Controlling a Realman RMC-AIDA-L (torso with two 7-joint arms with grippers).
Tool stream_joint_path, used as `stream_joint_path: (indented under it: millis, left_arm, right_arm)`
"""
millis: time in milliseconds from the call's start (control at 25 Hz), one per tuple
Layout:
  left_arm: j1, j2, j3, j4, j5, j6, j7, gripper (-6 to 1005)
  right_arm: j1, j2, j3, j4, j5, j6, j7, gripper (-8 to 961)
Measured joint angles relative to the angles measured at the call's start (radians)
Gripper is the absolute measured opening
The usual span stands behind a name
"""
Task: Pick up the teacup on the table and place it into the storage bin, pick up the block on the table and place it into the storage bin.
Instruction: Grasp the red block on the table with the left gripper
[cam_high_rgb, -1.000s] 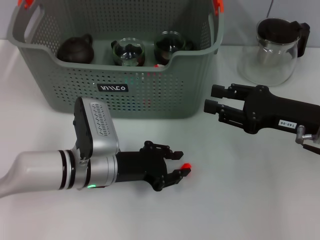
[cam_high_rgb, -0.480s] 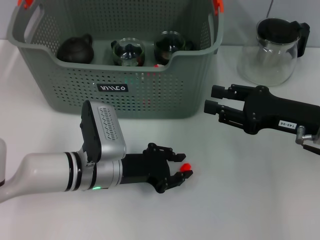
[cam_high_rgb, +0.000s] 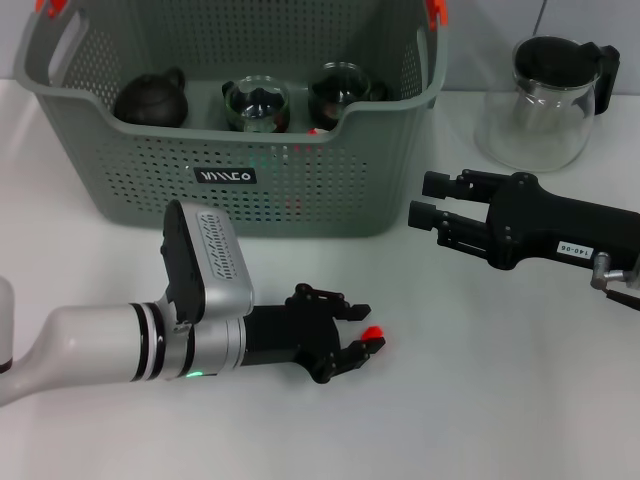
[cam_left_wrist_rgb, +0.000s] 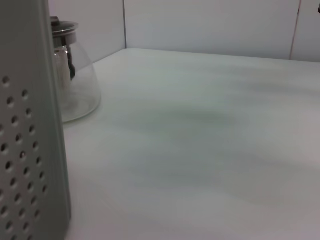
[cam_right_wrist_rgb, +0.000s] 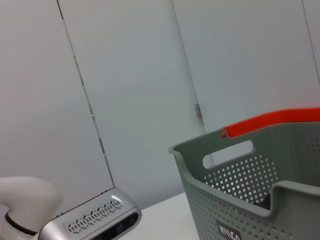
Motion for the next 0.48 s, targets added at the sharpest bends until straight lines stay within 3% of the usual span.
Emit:
stream_joint_path:
  millis: [480]
  left_arm:
    - [-0.026, 0.000, 0.000, -0.038, 0.002, -0.028, 0.000, 287]
  right_arm:
    - [0.000, -0.002, 0.000, 0.000, -0.002, 0.000, 0.000, 517]
